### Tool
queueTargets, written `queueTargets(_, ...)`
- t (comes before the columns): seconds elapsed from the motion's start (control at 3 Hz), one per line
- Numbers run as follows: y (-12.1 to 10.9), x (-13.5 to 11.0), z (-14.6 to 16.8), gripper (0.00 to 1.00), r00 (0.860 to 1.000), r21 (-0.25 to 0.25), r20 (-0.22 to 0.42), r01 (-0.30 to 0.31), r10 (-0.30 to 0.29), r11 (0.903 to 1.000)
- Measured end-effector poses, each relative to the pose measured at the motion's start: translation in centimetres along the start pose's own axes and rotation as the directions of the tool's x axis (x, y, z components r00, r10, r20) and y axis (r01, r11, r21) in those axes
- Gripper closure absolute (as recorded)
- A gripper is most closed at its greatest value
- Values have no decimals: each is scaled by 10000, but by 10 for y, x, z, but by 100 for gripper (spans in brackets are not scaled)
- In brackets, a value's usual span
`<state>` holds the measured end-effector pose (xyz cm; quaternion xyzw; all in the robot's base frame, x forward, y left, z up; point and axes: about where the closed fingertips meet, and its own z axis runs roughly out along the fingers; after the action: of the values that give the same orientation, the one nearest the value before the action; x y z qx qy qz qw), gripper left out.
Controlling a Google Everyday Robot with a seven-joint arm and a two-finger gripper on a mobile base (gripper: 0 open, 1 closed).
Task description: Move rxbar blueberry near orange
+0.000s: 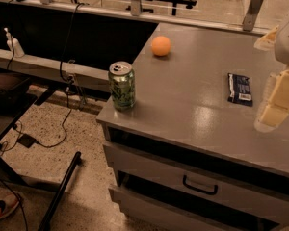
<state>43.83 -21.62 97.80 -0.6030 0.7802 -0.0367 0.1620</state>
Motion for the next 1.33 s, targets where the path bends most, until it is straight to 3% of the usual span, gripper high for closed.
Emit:
queueTargets(0.33,0,0,0,0,10000,2,1,0,0,10000)
queueTargets(0.67,-18,4,9,0,9994,-41,18,-342,343,9994)
queueTargets(1.0,-67,17,33,0,9913,315,-56,-1312,1315,9909)
queueTargets(1.33,-128,50,70,0,9436,1029,76,-3299,3310,9384)
